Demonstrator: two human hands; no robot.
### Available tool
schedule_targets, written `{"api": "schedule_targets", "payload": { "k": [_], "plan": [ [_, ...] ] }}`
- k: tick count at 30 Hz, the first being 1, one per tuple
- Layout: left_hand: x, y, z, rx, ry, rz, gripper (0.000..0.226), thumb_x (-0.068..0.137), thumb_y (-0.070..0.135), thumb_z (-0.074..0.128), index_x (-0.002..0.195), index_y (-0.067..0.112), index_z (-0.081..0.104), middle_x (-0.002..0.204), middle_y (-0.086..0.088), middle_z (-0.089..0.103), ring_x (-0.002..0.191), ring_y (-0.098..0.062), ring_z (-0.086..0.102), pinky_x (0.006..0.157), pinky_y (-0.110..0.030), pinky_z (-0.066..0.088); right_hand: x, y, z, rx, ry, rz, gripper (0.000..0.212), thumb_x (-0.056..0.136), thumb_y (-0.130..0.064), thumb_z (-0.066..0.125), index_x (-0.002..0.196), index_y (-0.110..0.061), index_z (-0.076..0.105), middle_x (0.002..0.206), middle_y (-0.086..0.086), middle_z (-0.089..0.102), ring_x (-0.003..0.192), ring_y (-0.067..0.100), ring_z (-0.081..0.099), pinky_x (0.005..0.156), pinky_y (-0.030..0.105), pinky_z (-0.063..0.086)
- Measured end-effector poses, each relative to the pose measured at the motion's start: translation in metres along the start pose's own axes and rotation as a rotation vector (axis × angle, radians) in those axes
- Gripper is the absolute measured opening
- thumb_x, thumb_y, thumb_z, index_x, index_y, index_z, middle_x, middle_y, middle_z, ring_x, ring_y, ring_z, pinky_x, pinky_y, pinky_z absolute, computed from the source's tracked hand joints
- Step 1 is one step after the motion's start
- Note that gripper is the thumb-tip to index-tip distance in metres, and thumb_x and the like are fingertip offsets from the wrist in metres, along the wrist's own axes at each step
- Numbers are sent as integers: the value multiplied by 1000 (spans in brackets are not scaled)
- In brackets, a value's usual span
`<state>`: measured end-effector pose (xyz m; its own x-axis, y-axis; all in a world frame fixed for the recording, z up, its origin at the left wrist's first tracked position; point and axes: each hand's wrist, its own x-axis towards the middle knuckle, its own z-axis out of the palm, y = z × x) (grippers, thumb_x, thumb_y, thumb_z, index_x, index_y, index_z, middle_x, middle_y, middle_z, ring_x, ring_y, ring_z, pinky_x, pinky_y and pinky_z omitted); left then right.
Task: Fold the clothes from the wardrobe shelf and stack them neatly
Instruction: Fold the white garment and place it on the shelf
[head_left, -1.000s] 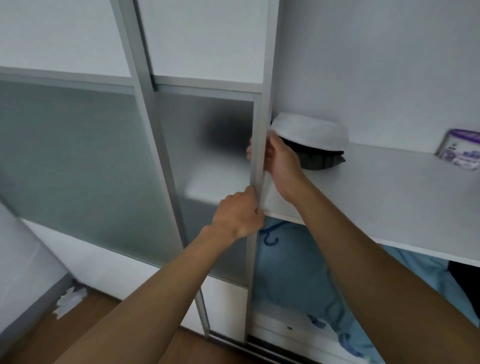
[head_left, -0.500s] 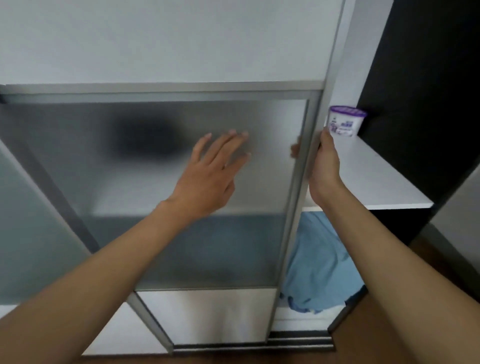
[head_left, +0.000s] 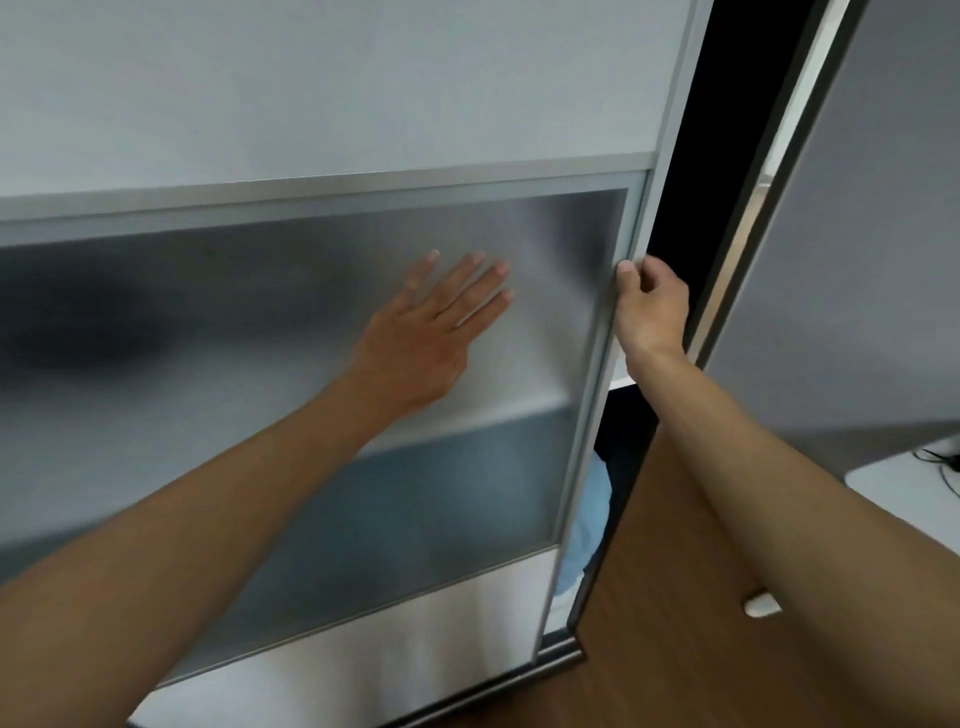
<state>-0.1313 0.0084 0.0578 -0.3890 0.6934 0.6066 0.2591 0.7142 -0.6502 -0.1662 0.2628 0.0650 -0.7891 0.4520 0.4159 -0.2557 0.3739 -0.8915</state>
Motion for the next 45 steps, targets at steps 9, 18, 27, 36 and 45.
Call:
{"api": "schedule_targets", "payload": {
  "k": [9,18,27,36,45],
  "plan": [
    [58,44,24,-64,20,15,70,87,17,46,154,14,28,164,-7,20,152,-29,16,123,-53,2,49,31,-47,12,57,129,65,95,-42,56,147,-11,34,137,-4,47,127,15,46,103,25,34],
    [93,71,29,-39,29,20,70,85,16,46,153,13,32,163,-8,24,151,-31,20,122,-55,6,82,54,-73,47,-206,213,61,103,-41,36,157,-16,19,161,4,28,147,24,28,115,35,24],
    [112,87,31,-11,5,12,71,85,19,48,153,16,33,163,-7,25,151,-30,21,122,-54,4,92,64,-71,16,-102,221,28,104,-29,30,116,-12,48,91,-7,50,83,9,48,70,26,33],
    [118,93,29,26,-66,11,71,87,22,48,155,18,27,164,-5,21,151,-31,18,121,-56,6,95,70,-78,138,-106,196,15,104,-26,36,96,-17,45,84,-5,46,77,7,46,72,30,36],
    [96,93,-6,-57,-339,5,76,77,27,51,150,17,34,165,-7,16,152,-30,14,119,-56,8,28,58,-83,153,-31,19,49,91,-5,55,137,-21,48,144,1,45,136,13,41,115,29,33]
  ]
}}
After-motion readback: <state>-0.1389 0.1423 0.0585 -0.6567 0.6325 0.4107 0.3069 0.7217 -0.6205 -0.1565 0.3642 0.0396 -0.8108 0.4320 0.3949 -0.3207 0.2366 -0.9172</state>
